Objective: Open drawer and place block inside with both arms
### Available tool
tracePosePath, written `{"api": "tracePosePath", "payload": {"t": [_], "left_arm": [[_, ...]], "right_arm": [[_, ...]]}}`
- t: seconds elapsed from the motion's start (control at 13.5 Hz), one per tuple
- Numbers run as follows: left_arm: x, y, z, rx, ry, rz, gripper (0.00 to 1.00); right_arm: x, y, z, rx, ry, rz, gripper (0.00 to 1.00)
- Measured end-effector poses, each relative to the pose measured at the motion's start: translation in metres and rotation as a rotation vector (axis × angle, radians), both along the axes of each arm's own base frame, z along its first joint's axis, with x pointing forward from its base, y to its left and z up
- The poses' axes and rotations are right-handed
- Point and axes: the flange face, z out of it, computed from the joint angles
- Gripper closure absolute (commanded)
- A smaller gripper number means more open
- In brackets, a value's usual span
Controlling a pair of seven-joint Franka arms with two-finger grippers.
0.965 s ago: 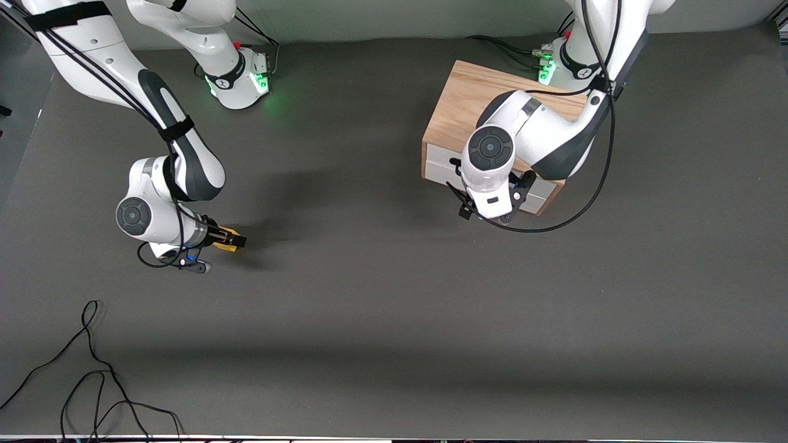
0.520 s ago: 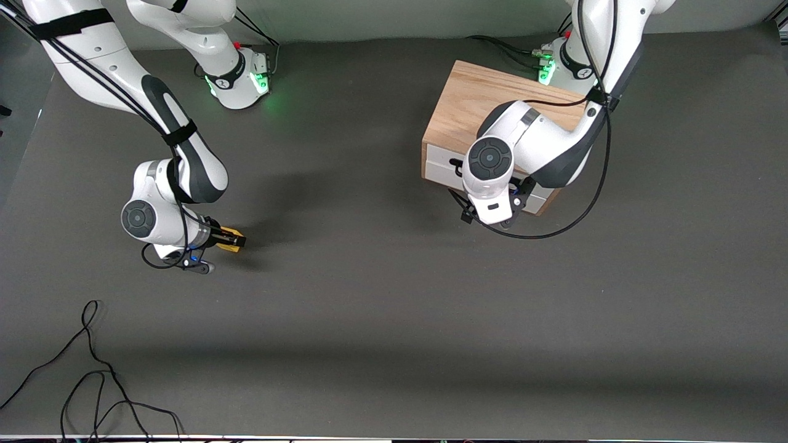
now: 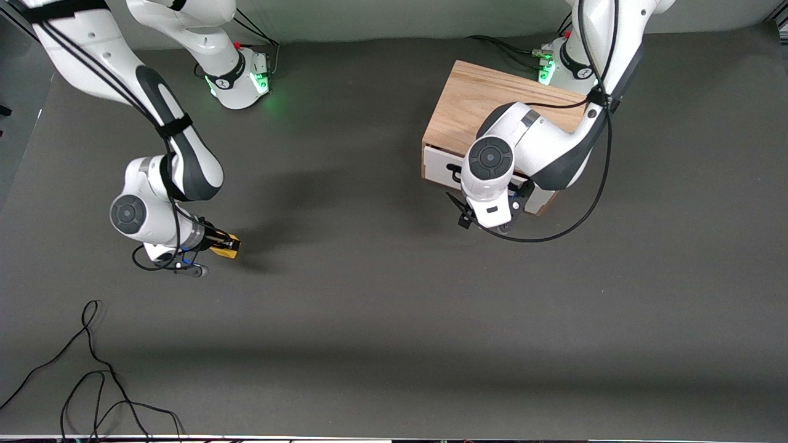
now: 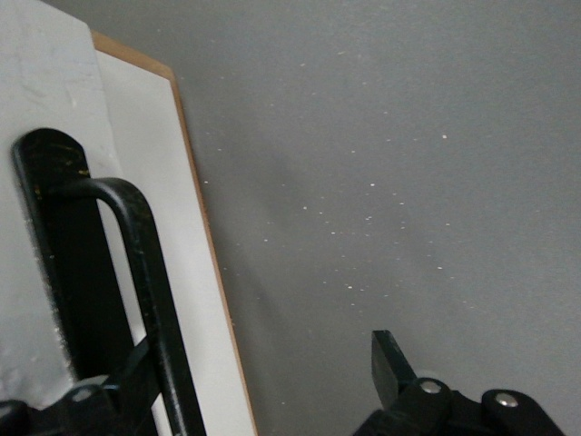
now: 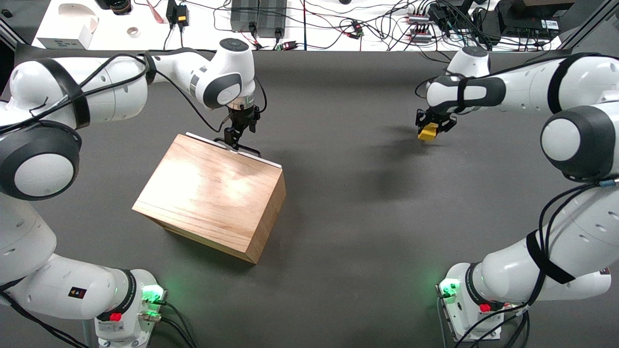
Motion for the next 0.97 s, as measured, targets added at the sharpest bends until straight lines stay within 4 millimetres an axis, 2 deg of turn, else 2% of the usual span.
{"api": "tracePosePath", "payload": {"t": [0.22,0.37,0.59,0.74,0.82,0.97], "left_arm": [[0.016,-0.004,0.000,-0.006,-0.021,0.027,0.00],[0.027,-0.008,-0.001,-0.012,-0.029,0.038,0.00],[0.040,-0.014,0.001,-0.026,-0.046,0.052,0.00],[0.048,-0.018,0.001,-0.033,-0.049,0.055,0.00],[0.051,-0.018,0.001,-0.037,-0.051,0.058,0.00],[0.060,-0.021,0.002,-0.049,-0.058,0.065,0.00]], "right_arm": [[0.011,0.011,0.072,-0.002,-0.058,0.020,1.00],[0.021,0.027,0.121,0.000,-0.097,0.046,1.00],[0.038,0.040,0.185,0.004,-0.119,0.061,1.00],[0.048,0.045,0.216,0.008,-0.131,0.066,1.00],[0.052,0.054,0.226,0.012,-0.137,0.059,1.00],[0.059,0.084,0.234,0.018,-0.151,0.028,1.00]]}}
